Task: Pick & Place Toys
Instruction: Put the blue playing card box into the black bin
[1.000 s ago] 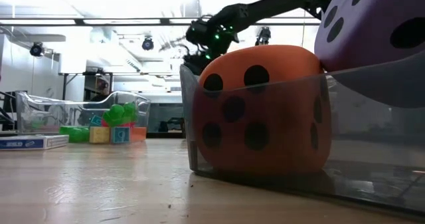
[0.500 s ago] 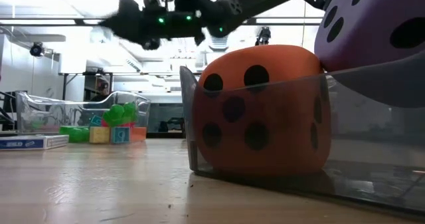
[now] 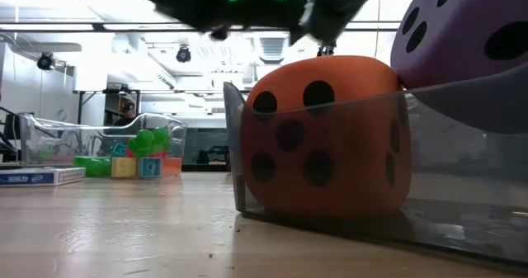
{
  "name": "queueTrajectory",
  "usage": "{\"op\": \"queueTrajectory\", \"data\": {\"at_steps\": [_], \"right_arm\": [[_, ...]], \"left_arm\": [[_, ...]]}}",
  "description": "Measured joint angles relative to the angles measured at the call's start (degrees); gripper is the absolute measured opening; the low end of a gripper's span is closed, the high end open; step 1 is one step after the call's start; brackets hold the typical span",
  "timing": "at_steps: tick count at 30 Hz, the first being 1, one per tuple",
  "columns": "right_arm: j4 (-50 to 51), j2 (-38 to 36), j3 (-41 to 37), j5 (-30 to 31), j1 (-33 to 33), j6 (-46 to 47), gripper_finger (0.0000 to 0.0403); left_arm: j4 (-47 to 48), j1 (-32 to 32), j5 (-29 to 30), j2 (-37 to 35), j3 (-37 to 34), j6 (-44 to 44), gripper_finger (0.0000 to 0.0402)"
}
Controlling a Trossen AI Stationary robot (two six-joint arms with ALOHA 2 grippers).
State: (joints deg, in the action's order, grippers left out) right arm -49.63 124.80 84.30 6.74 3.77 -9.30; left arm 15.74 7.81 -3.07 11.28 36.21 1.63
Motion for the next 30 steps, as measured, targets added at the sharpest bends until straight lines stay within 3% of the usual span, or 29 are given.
{"op": "queueTrajectory", "data": {"at_steps": [10, 15, 23, 30], "right_arm": [[-4.8, -22.3, -30.7, 15.2, 9.8, -2.1, 0.0290], [-6.7, -29.3, -42.5, 21.5, 13.2, -2.1, 0.0290], [-9.5, -34.1, -54.7, 22.3, 13.1, -2.9, 0.0290], [-14.8, -34.3, -63.4, 22.3, 12.9, -3.1, 0.0290]], "left_arm": [[-0.4, 0.0, -0.1, 25.4, 2.8, -1.8, 0.0349], [3.1, 0.0, -0.3, 35.4, 4.3, -9.3, 0.0349], [5.5, -0.4, 3.3, 45.6, 3.8, -30.3, 0.0349], [10.1, -1.8, 1.7, 48.4, 4.4, -44.1, 0.0318]]}}
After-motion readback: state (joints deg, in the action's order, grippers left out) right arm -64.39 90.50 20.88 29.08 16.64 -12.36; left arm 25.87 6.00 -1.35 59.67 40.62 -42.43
